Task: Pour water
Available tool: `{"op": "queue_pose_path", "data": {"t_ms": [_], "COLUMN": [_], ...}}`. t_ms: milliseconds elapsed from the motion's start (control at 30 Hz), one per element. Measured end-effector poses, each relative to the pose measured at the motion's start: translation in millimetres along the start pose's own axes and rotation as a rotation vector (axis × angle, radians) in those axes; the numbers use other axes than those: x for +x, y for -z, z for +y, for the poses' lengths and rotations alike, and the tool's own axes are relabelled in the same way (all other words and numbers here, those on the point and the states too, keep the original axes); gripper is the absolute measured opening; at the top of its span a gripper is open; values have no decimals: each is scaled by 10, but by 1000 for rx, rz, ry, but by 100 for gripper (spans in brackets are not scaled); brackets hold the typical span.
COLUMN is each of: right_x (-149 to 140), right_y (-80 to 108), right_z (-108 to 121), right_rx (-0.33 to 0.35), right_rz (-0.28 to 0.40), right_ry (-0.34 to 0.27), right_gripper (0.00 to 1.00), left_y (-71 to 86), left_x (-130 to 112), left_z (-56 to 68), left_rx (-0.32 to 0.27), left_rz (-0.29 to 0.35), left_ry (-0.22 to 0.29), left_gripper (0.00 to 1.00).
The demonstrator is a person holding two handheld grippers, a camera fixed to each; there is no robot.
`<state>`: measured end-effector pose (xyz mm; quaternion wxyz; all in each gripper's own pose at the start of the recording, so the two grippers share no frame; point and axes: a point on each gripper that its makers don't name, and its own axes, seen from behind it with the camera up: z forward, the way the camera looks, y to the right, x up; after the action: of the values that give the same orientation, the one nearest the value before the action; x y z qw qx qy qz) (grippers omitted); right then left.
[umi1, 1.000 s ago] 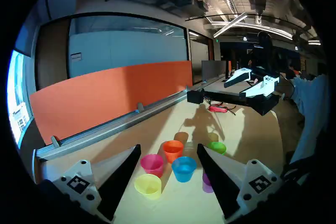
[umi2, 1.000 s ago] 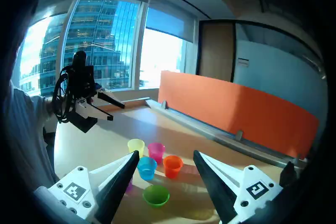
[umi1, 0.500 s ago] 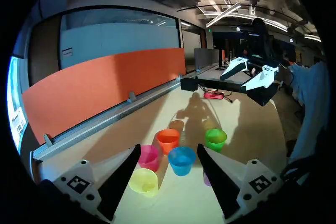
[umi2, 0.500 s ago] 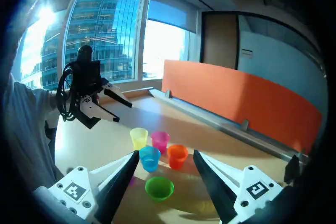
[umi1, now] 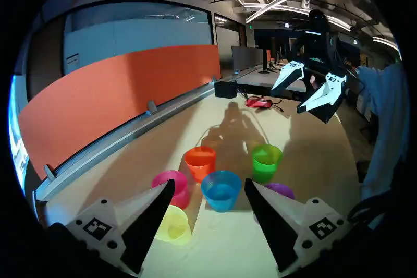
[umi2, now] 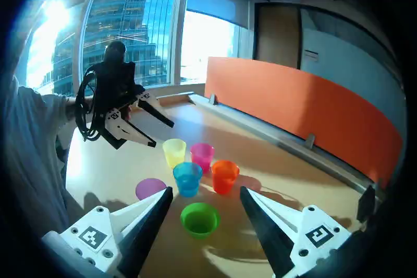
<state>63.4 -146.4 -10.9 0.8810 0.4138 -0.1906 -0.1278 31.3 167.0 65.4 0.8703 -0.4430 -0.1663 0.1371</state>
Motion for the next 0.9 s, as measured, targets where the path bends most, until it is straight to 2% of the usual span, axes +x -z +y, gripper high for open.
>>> {"op": "queue_pose_path", "data": {"t_ms": [567, 900], "right_x": [-429, -609], "right_y": [-138, -218], "right_z": [-19, -30], "right_rx": [19, 34], "right_rz": [-73, -99], "right_ry": [0, 1], "right_gripper": [99, 99], "left_y": [-271, -413], "left_x": [-315, -471], "left_z": [108, 140], "left_rx": [-84, -98], "left_rz": [-103, -179], "left_ry": [1, -3], "left_gripper": [100, 100]}}
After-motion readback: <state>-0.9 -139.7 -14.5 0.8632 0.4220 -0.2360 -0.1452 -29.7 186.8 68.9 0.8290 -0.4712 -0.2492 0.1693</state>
